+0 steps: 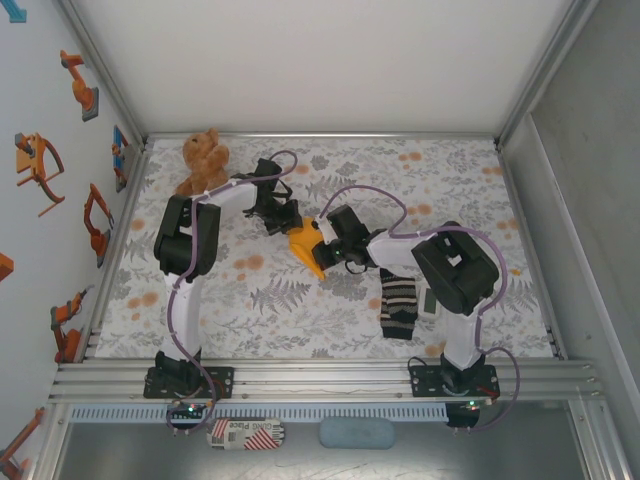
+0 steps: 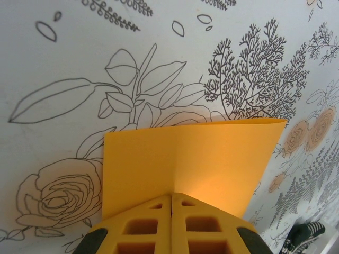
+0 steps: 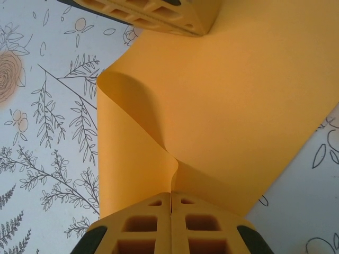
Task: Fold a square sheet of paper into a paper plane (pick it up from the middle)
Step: Third fold the triangle at the center of the table.
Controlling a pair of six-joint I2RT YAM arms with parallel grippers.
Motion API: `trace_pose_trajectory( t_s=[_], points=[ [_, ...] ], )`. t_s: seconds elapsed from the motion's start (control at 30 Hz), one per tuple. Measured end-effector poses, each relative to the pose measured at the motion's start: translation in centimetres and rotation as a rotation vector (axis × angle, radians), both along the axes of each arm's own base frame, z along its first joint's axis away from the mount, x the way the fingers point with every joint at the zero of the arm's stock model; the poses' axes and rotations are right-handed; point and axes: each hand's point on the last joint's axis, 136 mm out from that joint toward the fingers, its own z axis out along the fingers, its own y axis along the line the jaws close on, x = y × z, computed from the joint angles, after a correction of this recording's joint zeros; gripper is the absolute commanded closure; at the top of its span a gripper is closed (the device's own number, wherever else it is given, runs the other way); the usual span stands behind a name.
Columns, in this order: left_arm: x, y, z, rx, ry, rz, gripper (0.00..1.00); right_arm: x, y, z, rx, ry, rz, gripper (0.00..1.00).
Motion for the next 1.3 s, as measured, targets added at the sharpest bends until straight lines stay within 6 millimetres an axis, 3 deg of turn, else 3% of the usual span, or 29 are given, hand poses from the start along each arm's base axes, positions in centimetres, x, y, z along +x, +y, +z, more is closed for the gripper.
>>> trace_pose_trajectory(
  t_s=[0.17, 0.37, 0.5, 0.7, 1.0, 1.17, 1.3],
  points=[
    [0.0, 0.0, 0.1, 0.001, 0.000, 0.000, 0.95, 0.0, 0.0, 0.0, -0.002, 0.003, 0.001, 1.00],
    [0.2, 0.1, 0.4, 0.008, -0.006, 0.009, 0.88, 0.0, 0.0, 0.0, -0.002, 0.004, 0.001, 1.00],
    [0.2, 0.6, 2.3, -0.009, -0.047, 0.053, 0.83, 0.0, 0.0, -0.1, -0.003, 0.005, 0.000, 1.00],
    [-1.9, 1.7, 5.3, -0.086, -0.095, 0.145, 0.75, 0.0, 0.0, -0.1, -0.003, 0.005, 0.000, 1.00],
    [-5.6, 0.4, 3.6, -0.169, -0.020, 0.198, 0.84, 0.0, 0.0, -0.1, -0.003, 0.006, 0.000, 1.00],
    [-6.3, -1.4, 3.9, -0.200, -0.026, 0.163, 0.87, 0.0, 0.0, -0.1, -0.001, 0.010, -0.006, 1.00],
    [-6.7, -1.6, 3.2, -0.190, -0.008, 0.159, 0.89, 0.0, 0.0, -0.1, 0.000, 0.012, -0.008, 1.00]
  ],
)
